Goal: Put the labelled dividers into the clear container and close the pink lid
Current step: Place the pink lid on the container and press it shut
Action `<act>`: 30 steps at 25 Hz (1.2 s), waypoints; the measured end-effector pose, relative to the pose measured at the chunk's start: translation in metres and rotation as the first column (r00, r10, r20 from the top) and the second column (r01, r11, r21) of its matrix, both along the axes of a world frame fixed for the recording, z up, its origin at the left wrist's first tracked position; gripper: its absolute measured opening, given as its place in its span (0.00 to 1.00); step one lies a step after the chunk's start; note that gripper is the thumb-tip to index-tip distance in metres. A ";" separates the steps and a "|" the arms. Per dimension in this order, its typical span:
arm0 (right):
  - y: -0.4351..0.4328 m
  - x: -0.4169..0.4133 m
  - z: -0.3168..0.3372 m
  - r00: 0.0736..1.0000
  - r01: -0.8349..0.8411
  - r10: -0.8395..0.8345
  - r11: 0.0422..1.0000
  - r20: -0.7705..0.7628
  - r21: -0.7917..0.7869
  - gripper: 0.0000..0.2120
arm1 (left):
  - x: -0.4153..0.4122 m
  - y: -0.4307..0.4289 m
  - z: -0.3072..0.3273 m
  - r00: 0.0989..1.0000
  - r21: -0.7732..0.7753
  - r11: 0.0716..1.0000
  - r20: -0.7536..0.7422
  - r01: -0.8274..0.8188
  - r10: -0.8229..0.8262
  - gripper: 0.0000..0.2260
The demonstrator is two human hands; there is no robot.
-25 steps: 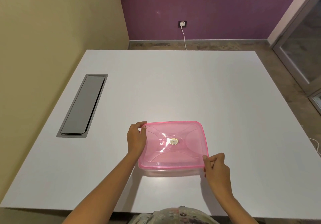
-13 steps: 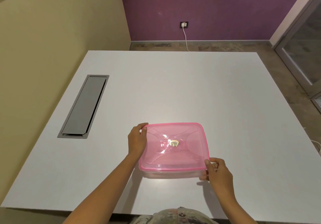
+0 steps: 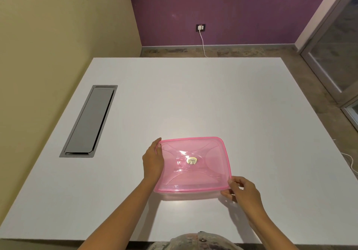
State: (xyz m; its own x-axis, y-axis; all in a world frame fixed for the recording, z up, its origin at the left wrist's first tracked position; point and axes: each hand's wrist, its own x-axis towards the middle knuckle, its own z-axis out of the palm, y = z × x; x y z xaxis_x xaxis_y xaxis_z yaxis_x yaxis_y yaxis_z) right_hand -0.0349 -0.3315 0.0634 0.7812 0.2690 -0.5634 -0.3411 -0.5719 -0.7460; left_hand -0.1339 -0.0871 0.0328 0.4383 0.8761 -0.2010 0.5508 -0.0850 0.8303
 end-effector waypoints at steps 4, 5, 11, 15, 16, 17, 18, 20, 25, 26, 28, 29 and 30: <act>-0.001 -0.007 0.004 0.999 0.036 -0.037 0.999 0.036 0.025 0.07 | 0.002 -0.008 -0.002 0.997 0.052 0.999 -0.078 0.007 -0.003 0.18; -0.001 -0.007 0.004 0.997 0.055 -0.057 0.998 0.048 0.027 0.07 | 0.003 -0.010 -0.002 0.995 0.057 0.998 -0.099 0.019 -0.013 0.19; -0.002 -0.011 0.004 0.990 0.128 -0.129 0.991 0.049 0.034 0.04 | 0.004 -0.019 0.001 0.973 0.135 0.987 -0.223 0.085 -0.053 0.21; -0.002 -0.010 0.005 0.987 0.156 -0.157 0.987 0.025 0.039 0.05 | 0.006 -0.023 0.003 0.948 0.203 0.970 -0.313 0.134 -0.065 0.22; -0.001 -0.009 0.005 0.987 0.157 -0.158 0.987 0.017 0.031 0.07 | 0.006 -0.023 0.004 0.942 0.214 0.966 -0.330 0.145 -0.068 0.22; -0.001 -0.008 0.004 0.987 0.163 -0.163 0.986 0.000 0.030 0.08 | 0.006 -0.024 0.004 0.937 0.224 0.962 -0.341 0.154 -0.071 0.22; -0.001 -0.006 0.004 0.985 0.173 -0.172 0.984 -0.030 0.038 0.08 | 0.006 -0.025 0.004 0.934 0.233 0.959 -0.348 0.162 -0.073 0.22; -0.002 -0.002 0.004 0.978 0.196 -0.189 0.978 -0.092 0.070 0.06 | 0.004 -0.027 0.004 0.935 0.245 0.954 -0.346 0.170 -0.078 0.22; -0.003 0.006 -0.002 0.970 0.203 -0.187 0.975 -0.158 0.091 0.07 | 0.003 -0.027 0.004 0.934 0.270 0.944 -0.347 0.188 -0.086 0.22; -0.003 0.008 -0.004 0.964 0.218 -0.199 0.971 -0.174 0.097 0.08 | 0.003 -0.027 0.004 0.935 0.271 0.944 -0.345 0.187 -0.086 0.22; -0.005 0.011 -0.008 0.961 0.219 -0.199 0.971 -0.190 0.093 0.09 | 0.002 -0.028 0.004 0.935 0.275 0.943 -0.344 0.187 -0.085 0.22; -0.005 0.013 -0.009 0.965 0.201 -0.182 0.975 -0.188 0.090 0.07 | 0.002 -0.028 0.004 0.935 0.277 0.942 -0.343 0.187 -0.084 0.22; -0.005 0.014 -0.011 0.970 0.183 -0.165 0.979 -0.181 0.087 0.05 | 0.002 -0.028 0.004 0.936 0.280 0.942 -0.343 0.187 -0.083 0.22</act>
